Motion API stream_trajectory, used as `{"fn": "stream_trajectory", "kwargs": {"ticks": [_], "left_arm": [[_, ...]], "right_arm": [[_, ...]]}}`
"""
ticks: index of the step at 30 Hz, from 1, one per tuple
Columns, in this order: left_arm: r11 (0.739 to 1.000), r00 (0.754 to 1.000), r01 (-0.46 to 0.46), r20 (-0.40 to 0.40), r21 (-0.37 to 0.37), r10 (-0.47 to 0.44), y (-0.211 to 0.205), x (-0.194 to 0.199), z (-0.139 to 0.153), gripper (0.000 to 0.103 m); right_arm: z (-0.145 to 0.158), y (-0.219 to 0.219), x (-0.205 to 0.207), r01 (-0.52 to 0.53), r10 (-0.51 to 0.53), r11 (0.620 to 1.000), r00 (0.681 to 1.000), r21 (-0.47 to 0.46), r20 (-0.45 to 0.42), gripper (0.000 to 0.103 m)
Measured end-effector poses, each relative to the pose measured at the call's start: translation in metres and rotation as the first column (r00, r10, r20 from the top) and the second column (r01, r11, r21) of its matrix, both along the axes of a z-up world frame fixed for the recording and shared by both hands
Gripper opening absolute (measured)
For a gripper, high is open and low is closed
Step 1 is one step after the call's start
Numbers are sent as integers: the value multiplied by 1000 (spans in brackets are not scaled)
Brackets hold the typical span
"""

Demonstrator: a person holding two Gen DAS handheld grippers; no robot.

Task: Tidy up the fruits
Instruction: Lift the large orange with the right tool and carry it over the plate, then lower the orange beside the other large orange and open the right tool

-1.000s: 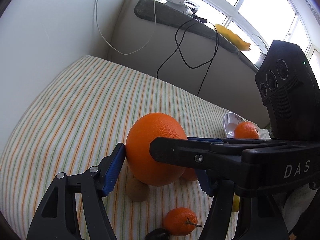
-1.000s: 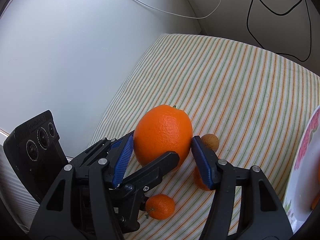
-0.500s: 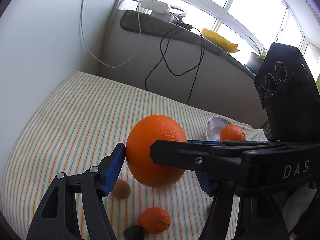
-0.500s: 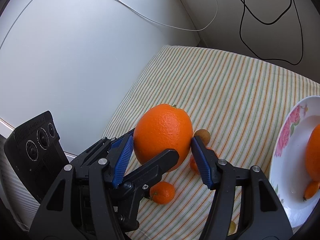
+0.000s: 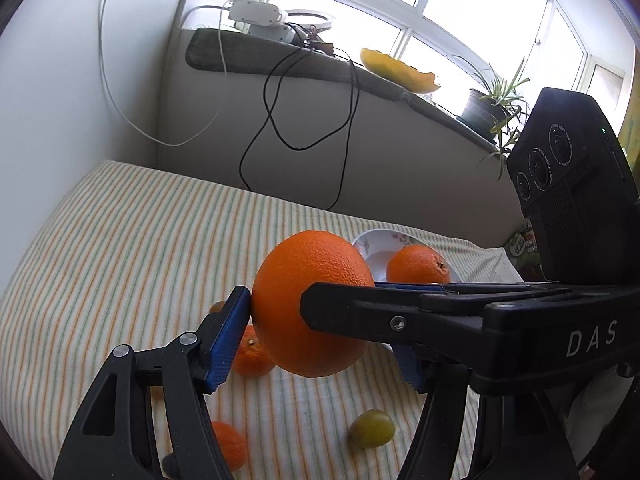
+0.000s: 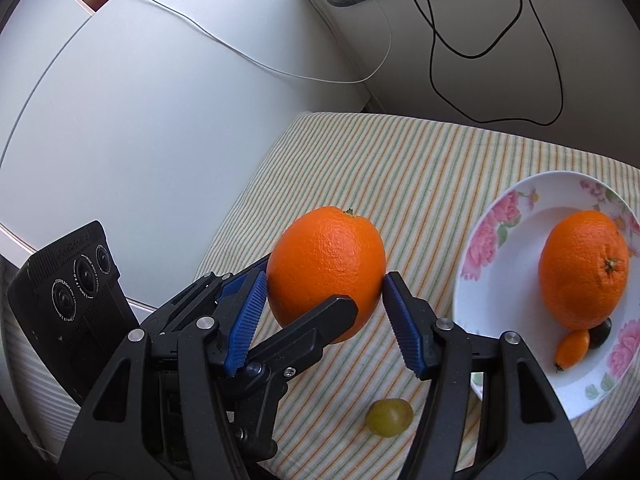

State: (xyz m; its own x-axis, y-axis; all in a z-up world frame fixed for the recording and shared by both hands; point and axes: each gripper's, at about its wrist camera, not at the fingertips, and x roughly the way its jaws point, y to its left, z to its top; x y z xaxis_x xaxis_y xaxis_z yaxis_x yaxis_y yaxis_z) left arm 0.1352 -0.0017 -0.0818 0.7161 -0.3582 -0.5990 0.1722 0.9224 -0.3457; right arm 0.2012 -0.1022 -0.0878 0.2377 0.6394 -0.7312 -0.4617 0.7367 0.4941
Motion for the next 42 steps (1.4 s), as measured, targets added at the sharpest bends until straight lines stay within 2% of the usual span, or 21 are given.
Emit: {"fn": "stream_trajectory", "kwargs": {"ticks": [11,21,37,42], "left_arm": [[997,997,70,-12,11,-70,-49,12,-2,65],[994,994,104,-27,27,-103,-72,26,-9,66],[990,990,130,-61,57,-127,-82,37,-17,66],[988,989,136,-73,72,-131,-83,38,-17,66]], "right_arm": [[3,-58,6,69,-69,998,998,-10,-6,63],[5,-98,-6,111,-111,994,994,-18,-13,63],[-1,-104,5,144,-145,989,988,-22,-47,63],[9,-109,5,156,-156,988,987,1,-29,63]]}}
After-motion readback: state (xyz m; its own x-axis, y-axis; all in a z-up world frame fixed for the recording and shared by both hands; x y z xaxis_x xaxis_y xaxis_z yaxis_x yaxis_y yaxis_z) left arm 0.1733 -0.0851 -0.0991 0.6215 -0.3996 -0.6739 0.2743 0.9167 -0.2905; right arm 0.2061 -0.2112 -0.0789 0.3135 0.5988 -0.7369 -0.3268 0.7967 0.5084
